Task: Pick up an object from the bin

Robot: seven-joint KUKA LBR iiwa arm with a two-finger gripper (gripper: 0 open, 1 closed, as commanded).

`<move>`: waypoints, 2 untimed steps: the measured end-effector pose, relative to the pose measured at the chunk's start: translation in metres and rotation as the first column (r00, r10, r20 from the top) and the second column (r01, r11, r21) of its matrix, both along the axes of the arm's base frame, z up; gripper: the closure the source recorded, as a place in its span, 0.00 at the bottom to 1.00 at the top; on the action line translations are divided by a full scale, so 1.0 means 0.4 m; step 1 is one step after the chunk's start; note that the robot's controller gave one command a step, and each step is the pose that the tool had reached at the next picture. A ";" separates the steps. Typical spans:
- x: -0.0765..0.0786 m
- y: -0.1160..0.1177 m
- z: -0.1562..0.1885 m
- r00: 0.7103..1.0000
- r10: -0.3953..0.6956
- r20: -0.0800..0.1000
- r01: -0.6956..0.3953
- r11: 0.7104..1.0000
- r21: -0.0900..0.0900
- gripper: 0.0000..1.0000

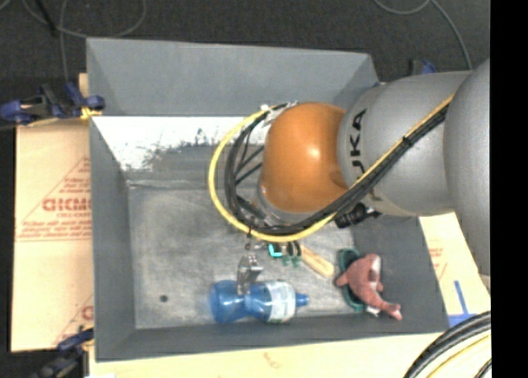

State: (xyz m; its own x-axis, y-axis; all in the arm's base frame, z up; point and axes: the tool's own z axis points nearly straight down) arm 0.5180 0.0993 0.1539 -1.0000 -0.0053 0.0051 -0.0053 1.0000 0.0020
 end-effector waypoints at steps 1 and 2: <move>0.005 -0.001 0.009 1.000 -0.003 0.007 0.003 1.000 0.001 0.00; -0.098 -0.017 -0.090 0.998 0.054 0.009 -0.054 0.999 -0.003 0.00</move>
Offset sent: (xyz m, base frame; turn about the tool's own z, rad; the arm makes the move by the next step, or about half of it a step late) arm -0.0448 -0.0057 -0.0407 -0.0621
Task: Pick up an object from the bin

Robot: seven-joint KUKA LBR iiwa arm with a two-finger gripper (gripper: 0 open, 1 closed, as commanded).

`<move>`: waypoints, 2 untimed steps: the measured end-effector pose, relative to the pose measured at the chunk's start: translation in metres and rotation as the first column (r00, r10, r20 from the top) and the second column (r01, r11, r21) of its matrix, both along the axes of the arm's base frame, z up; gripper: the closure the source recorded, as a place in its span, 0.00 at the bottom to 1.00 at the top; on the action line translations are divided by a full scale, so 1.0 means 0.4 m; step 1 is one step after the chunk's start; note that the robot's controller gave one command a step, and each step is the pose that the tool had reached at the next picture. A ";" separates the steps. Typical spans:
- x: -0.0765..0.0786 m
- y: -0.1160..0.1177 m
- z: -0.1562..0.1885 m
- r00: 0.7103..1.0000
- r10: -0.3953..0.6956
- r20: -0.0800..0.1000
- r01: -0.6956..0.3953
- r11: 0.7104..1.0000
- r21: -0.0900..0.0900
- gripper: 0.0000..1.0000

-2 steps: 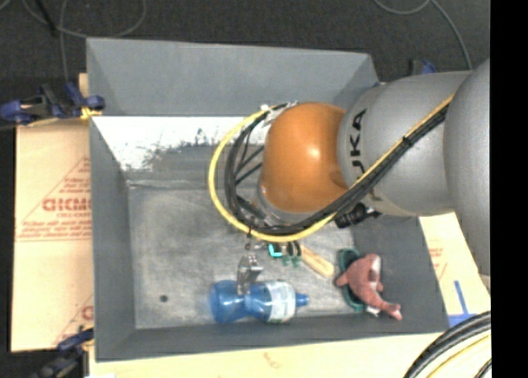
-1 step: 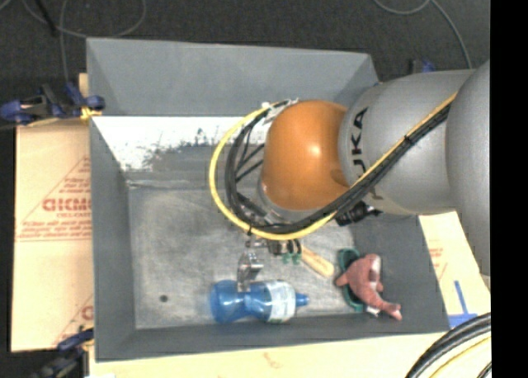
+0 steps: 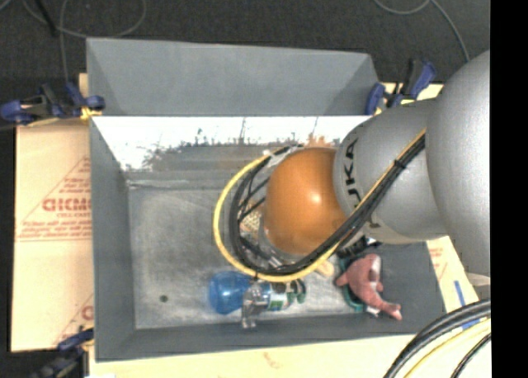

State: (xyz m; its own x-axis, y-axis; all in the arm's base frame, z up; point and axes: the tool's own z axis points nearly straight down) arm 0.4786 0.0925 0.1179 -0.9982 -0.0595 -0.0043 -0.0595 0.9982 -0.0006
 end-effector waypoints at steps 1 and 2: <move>-0.012 0.016 -0.046 1.000 0.001 -0.004 -0.001 1.000 0.003 0.00; -0.015 -0.081 -0.003 1.000 -0.012 -0.001 0.012 1.000 -0.001 0.00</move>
Offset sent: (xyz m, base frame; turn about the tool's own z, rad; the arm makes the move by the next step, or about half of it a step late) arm -0.0067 -0.0304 -0.0014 0.0092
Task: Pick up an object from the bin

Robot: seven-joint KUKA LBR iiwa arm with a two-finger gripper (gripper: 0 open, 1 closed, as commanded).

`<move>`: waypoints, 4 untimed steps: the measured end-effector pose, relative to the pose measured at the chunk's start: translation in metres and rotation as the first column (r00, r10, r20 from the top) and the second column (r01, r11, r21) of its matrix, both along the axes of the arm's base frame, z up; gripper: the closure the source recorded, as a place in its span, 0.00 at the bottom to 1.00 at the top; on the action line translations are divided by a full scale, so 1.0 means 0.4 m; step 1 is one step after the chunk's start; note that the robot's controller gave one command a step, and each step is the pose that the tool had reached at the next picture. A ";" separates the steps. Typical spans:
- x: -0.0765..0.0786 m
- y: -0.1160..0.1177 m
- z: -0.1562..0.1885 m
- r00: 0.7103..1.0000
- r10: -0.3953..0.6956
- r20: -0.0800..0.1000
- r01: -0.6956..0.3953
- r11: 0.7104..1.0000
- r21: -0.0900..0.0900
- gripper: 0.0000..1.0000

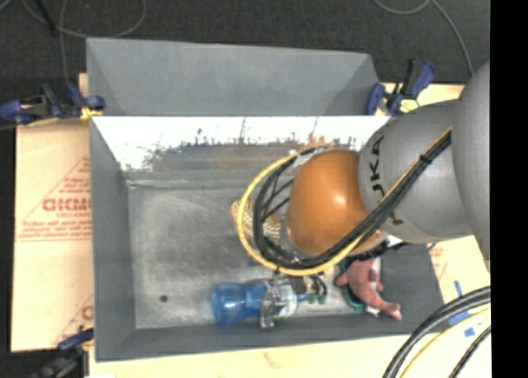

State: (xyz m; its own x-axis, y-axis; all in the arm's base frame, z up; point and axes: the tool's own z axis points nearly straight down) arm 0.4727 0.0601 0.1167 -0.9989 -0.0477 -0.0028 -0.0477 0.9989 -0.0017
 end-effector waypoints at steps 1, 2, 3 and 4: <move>0.022 -0.008 -0.086 0.975 -0.220 0.003 0.220 0.975 0.005 0.00; 0.019 -0.026 -0.104 0.995 -0.099 0.023 0.098 0.995 0.008 1.00; 0.019 -0.026 -0.104 0.995 -0.099 0.023 0.099 0.995 0.008 1.00; 0.014 -0.026 -0.095 0.995 -0.099 0.015 0.099 0.995 0.006 1.00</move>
Offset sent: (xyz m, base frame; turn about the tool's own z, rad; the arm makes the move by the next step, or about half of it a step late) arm -0.0003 -0.0111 -0.0467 0.0968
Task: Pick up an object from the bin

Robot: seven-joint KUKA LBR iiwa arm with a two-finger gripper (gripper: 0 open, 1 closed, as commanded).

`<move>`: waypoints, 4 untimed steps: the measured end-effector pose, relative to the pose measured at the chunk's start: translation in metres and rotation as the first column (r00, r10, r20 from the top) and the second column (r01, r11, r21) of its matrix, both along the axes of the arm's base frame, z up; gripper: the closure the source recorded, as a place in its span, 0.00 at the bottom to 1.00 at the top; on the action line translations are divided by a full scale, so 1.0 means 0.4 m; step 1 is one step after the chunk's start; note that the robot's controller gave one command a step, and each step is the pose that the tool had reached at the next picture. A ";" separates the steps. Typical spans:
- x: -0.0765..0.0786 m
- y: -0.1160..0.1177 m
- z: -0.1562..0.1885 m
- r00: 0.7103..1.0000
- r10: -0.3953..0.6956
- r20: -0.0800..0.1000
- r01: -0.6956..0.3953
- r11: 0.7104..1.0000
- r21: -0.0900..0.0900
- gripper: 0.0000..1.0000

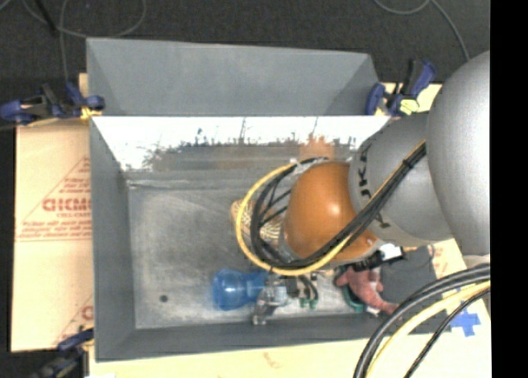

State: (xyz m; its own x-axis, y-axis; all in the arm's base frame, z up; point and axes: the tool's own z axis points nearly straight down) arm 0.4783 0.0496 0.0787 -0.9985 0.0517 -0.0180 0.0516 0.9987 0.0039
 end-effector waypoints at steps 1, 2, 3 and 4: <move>-0.007 -0.001 0.043 1.000 0.000 -0.015 0.000 1.000 -0.001 1.00; -0.008 -0.001 0.080 1.000 0.000 -0.016 0.000 1.000 -0.001 1.00; -0.007 0.000 0.104 1.000 -0.001 -0.015 0.001 1.000 -0.001 1.00; -0.010 0.000 0.135 1.000 -0.001 -0.022 0.001 1.000 -0.001 1.00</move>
Offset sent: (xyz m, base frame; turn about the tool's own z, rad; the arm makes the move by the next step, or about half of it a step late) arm 0.0000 -0.0002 0.0073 0.0000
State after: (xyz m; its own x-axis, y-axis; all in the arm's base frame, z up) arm 0.4743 0.0496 0.1326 -0.9986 0.0530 0.0038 0.0530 0.9986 0.0016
